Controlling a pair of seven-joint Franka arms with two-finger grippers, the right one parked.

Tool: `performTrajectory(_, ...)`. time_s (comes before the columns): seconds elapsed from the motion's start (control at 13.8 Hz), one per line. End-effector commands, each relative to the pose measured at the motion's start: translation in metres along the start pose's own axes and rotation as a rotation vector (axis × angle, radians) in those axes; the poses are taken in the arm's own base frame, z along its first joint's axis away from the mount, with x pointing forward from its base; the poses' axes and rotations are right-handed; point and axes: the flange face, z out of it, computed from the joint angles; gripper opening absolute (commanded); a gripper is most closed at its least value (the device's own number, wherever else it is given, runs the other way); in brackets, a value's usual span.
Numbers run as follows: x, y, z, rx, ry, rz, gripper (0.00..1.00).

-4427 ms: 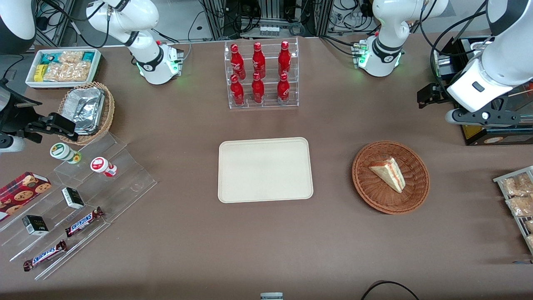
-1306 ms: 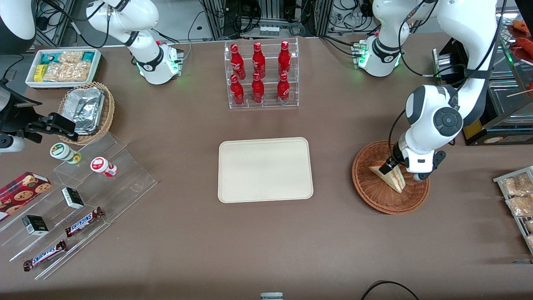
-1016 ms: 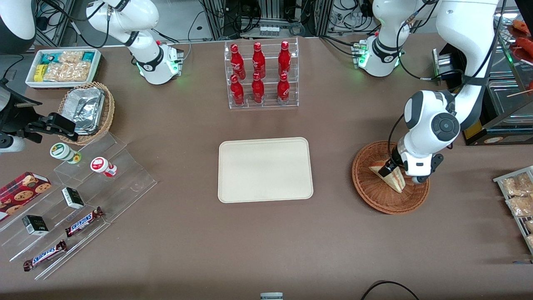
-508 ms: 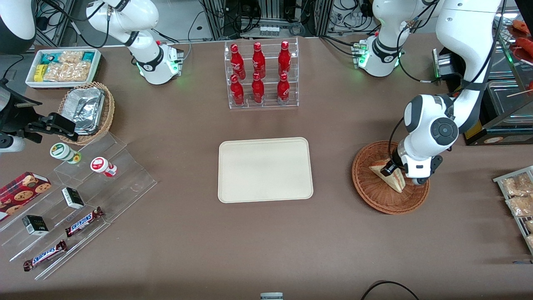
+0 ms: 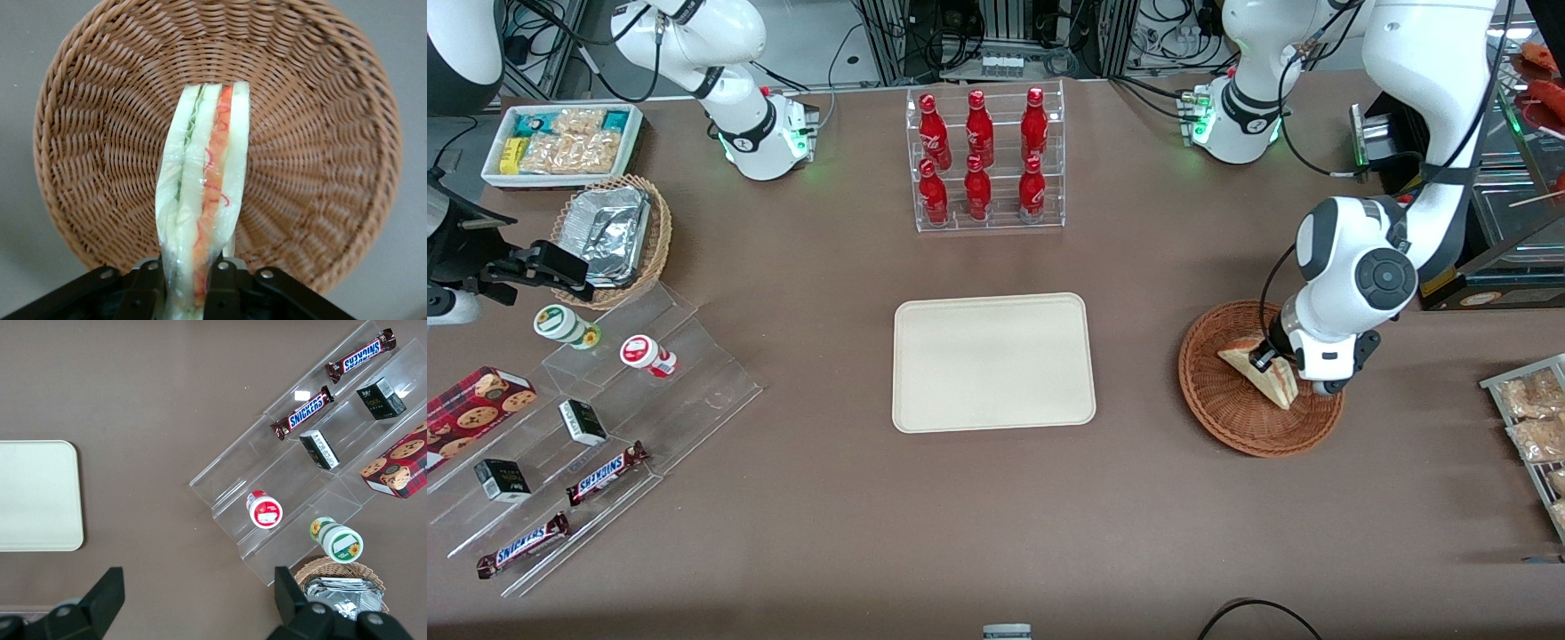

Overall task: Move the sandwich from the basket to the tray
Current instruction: 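Lower the left gripper and close it on the sandwich, then lift the sandwich and carry it over the cream tray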

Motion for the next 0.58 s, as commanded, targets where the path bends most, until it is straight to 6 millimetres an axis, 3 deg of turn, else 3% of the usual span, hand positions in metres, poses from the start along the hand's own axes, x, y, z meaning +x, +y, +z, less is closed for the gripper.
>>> performTrajectory(0.0, -0.025, 0.032, -0.033, 0.024, 0.014, 0.063, 0.00)
performTrajectory(0.22, -0.061, 0.073, -0.045, 0.022, 0.017, 0.154, 0.00)
performTrajectory(0.51, -0.133, 0.127, -0.037, 0.047, 0.002, 0.444, 0.00)
